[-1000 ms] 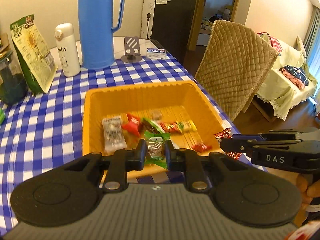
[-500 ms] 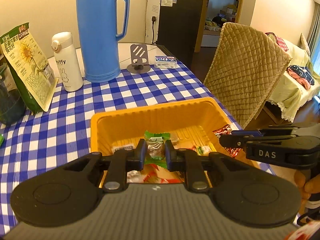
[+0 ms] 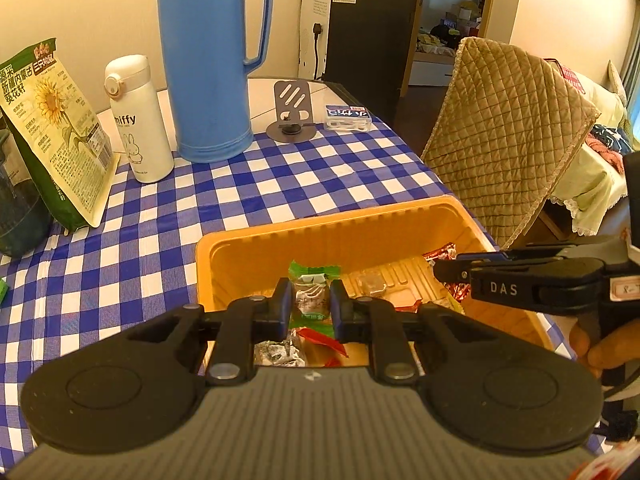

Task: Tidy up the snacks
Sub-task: 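Open both grippers to drop the snacks into the orange tray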

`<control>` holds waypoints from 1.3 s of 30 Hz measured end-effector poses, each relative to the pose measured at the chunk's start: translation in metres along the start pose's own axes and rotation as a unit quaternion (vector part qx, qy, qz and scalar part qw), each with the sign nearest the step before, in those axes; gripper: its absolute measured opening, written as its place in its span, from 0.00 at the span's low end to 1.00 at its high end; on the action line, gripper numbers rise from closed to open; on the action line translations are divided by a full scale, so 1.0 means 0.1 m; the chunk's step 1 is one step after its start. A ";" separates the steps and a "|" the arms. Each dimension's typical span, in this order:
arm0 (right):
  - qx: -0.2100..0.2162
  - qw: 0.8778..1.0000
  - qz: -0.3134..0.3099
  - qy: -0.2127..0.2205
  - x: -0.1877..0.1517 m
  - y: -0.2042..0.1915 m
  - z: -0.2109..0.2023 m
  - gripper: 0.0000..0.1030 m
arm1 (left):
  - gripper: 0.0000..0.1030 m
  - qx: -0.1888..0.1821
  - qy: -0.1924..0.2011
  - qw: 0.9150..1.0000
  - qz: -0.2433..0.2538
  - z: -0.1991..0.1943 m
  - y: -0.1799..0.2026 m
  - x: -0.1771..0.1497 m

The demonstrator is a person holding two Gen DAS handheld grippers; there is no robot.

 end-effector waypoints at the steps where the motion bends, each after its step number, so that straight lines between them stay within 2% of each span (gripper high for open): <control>1: -0.001 1.000 -0.001 0.002 0.00 0.00 0.01 0.21 | 0.17 0.000 -0.001 1.000 0.000 0.01 -0.01 -0.01; 10: 0.012 1.000 0.007 0.007 -0.01 0.00 -0.02 0.22 | 0.17 0.000 -0.008 1.000 -0.007 0.03 -0.05 -0.05; 18: 0.025 1.000 0.003 0.005 -0.13 -0.03 -0.29 0.24 | 0.17 -0.007 -0.006 1.000 -0.010 -0.03 -0.01 -0.09; 20: 0.026 1.000 0.003 0.008 -0.15 -0.03 -0.36 0.28 | 0.17 -0.011 -0.004 1.000 -0.010 -0.06 0.01 -0.10; 22: 0.027 1.000 0.005 0.011 -0.18 -0.02 -0.45 0.42 | 0.17 -0.016 -0.002 1.000 -0.008 -0.09 0.05 -0.10; 24: 0.030 0.999 0.010 0.015 -0.21 -0.01 -0.53 0.47 | 0.17 -0.021 0.000 1.000 -0.006 -0.12 0.09 -0.10; 39: -0.025 0.999 0.018 0.007 -0.40 0.23 -0.78 0.54 | 0.17 -0.069 -0.006 0.997 0.016 -0.07 0.61 -0.08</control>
Point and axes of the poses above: each gripper's, at about its wrist camera, not at the fingertips, and z roughly the way its jaws point, y to its right, x to its top, the point moved 5 cm from there along z, roughly the way its jaws point, and after that the axes turned 14 degrees about z, right-handed, at the moved point
